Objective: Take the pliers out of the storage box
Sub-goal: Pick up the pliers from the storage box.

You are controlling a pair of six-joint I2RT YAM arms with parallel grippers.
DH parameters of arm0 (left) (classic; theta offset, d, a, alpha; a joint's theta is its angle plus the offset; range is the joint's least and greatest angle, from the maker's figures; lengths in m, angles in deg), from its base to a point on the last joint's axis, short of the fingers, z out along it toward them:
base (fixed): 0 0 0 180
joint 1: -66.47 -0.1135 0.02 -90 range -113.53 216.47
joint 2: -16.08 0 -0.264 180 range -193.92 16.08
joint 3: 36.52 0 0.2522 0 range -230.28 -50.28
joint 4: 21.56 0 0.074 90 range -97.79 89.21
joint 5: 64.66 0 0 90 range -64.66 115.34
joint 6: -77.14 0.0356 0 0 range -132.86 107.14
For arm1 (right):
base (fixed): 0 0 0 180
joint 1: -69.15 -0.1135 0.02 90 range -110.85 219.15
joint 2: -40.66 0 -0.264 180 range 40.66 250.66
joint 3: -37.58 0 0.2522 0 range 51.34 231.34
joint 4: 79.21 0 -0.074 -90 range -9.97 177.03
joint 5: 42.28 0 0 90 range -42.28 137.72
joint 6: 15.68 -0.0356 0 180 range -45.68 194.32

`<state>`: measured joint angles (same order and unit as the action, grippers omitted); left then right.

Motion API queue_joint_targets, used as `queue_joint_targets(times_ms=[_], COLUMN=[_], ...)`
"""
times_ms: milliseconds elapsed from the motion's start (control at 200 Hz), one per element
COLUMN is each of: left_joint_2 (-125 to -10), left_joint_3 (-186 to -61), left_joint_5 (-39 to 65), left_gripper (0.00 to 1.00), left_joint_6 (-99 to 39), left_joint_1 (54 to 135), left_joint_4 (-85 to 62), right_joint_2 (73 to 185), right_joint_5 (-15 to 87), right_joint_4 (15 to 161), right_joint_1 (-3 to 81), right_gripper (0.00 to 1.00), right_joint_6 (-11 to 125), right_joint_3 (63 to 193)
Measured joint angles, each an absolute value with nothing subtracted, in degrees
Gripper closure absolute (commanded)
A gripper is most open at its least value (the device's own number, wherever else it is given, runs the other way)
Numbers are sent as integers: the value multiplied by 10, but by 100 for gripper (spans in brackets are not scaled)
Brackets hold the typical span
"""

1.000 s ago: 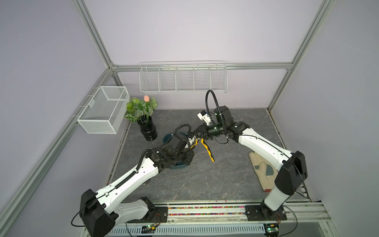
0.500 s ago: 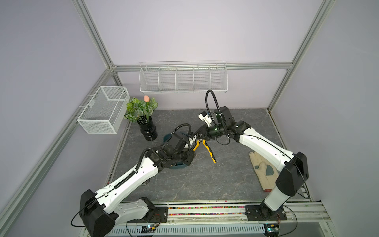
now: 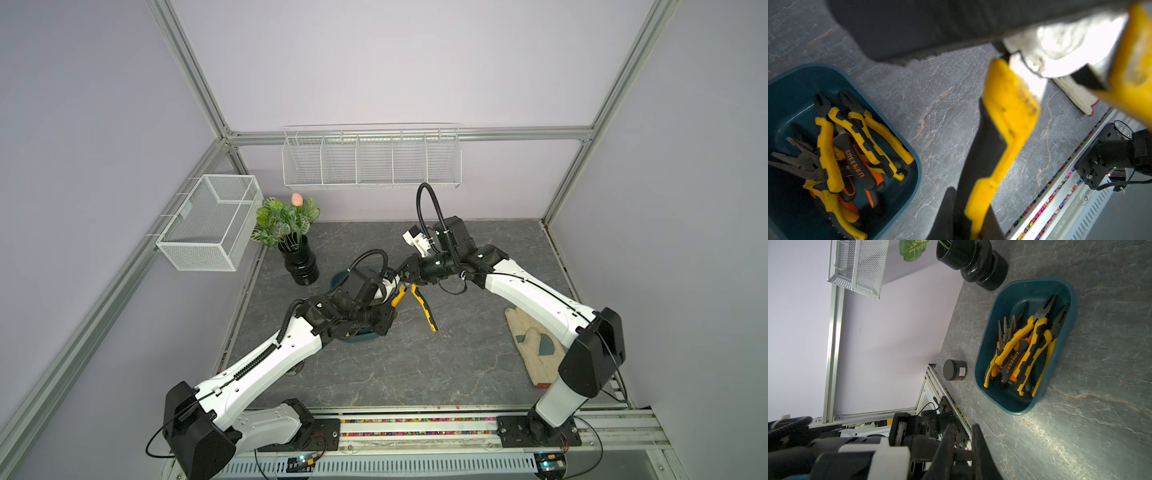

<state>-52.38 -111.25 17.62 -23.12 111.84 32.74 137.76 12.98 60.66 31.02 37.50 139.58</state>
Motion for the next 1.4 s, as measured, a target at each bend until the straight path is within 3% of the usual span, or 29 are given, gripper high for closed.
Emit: queue_joint_targets(times_ms=[90, 195, 345, 465, 785, 1095, 1399], left_joint_2=[-524, -518, -489, -467, -472, -549, -557], left_joint_3=[-1112, -1103, -1058, -1019, -981, -1006, -1006], left_joint_5=[177, 200, 284, 372, 513, 627, 714], left_gripper=[100, 100, 100, 100, 100, 100, 100], left_joint_6=[-232, -234, -246, -261, -315, -312, -313], left_joint_1=[1119, 1122, 1131, 1145, 1177, 1282, 1313], left_joint_4=[327, 317, 312, 284, 179, 160, 152], right_joint_2=[1378, 1378, 1368, 1345, 1235, 1276, 1308], right_joint_5=[130, 130, 143, 179, 281, 350, 431], right_joint_4=[606, 607, 589, 540, 448, 431, 420], right_joint_1=[310, 310, 310, 310, 308, 272, 258], right_gripper=[91, 57, 28, 28, 48, 44, 46], right_joint_6=[375, 377, 400, 421, 439, 402, 339], right_joint_3=[1396, 1396, 1402, 1433, 1446, 1426, 1451])
